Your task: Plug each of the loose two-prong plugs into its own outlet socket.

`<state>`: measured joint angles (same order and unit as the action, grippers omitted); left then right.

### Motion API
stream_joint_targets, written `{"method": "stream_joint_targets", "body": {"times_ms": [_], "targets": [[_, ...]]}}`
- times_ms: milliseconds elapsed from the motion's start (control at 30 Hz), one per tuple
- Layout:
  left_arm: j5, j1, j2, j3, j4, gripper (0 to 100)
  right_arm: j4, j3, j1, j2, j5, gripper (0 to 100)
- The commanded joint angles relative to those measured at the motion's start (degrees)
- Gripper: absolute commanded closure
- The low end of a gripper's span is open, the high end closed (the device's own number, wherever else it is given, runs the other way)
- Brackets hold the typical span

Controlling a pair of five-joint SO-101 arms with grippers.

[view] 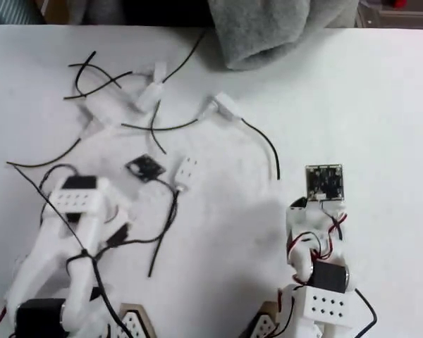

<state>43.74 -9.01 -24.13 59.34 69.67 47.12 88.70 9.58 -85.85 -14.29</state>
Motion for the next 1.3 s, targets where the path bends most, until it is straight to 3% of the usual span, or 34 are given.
{"method": "stream_joint_targets", "body": {"times_ms": [0,133,300,700,1000,1267], "targets": [[4.0,-4.4,-1.8,3.4,-4.4,98,0.8,-0.2,-0.8,-0.6,-0.6,97.9],[4.6,-5.1,-2.1,4.0,-5.1,97,0.8,-0.2,-0.8,-0.6,-0.6,97.9],[4.6,-5.0,-2.2,3.7,-5.1,85,0.8,-0.2,-0.8,-0.6,-0.6,97.9],[4.1,-4.9,-1.9,1.2,-8.0,84,0.7,-0.2,-0.8,-0.7,-0.6,97.9],[-2.9,1.7,-1.7,1.4,-11.9,84,0.7,-0.2,-0.8,-0.7,-0.6,97.9],[-4.8,1.8,2.2,0.4,-12.0,84,0.8,-0.2,-0.8,-0.7,-0.6,97.9]]}}
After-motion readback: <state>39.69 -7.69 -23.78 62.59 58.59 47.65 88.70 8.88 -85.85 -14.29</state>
